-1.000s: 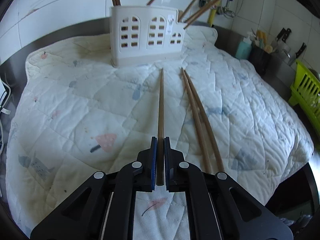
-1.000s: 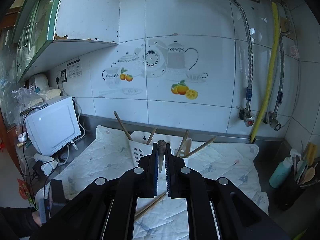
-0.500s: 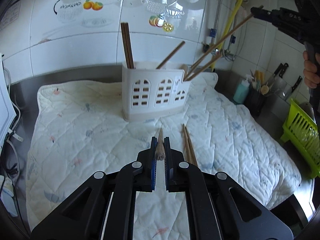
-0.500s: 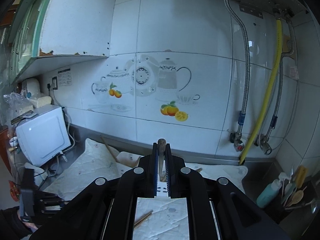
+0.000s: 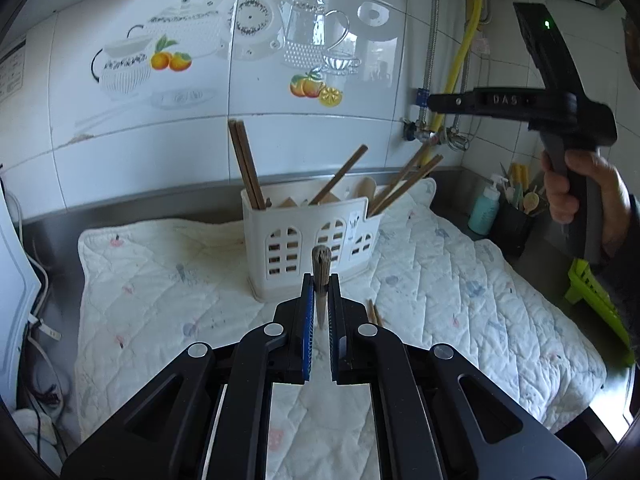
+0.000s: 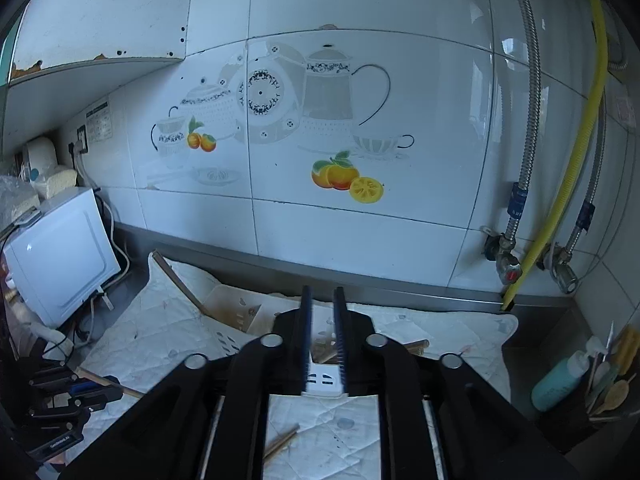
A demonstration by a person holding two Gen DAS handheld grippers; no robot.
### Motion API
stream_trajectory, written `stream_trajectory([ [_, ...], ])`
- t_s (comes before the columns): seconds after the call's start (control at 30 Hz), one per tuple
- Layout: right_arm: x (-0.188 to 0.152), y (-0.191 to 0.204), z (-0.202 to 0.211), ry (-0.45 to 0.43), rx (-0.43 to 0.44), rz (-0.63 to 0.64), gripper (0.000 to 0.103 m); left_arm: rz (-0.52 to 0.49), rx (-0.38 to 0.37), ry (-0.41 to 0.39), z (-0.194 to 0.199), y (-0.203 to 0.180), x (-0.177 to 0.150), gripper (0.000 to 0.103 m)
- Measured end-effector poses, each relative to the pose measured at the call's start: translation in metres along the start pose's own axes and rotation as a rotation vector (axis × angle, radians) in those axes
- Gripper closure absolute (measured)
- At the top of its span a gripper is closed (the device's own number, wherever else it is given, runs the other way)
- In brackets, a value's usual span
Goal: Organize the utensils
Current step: 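Carry the chopstick into the holder and open the right tool while the left lifts its chopstick, then lower the chopstick into the holder with the left tool while the right returns to the pile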
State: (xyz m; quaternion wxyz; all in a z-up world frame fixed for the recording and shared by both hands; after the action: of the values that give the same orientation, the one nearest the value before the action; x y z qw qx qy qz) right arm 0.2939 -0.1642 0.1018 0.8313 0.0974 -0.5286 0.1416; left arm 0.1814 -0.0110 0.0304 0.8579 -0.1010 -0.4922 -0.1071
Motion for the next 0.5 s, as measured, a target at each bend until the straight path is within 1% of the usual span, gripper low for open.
stream_trajectory([
  [0.1,-0.001,-0.004,0.006,-0.032,-0.015,-0.011,0.078,-0.009,0.004,-0.018,0.001,0.0,0.016,0.098],
  [0.27,-0.008,-0.005,0.032,-0.084,-0.013,-0.005,0.076,-0.028,0.015,-0.07,0.011,-0.001,0.051,0.098],
  [0.33,-0.014,-0.004,0.042,-0.098,0.0,-0.009,0.071,-0.038,0.019,-0.101,0.016,-0.003,0.069,0.098],
  [0.5,-0.04,0.005,0.064,-0.116,0.016,0.004,0.071,-0.064,0.048,-0.185,0.028,-0.007,0.117,0.098],
])
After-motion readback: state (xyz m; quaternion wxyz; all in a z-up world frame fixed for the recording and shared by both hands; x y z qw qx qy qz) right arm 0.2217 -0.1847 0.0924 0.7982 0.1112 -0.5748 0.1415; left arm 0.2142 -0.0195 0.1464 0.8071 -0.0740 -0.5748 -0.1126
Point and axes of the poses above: each gripper's, at about its wrist camera, not at the fingertips, and z roughly against the way its jaws point, y to its left, x to its top, the point moved 6 cm from there along -z, roughly the way its jaws point, and after that the axes turned 2 degrees about -z, right-handed, at the moved point
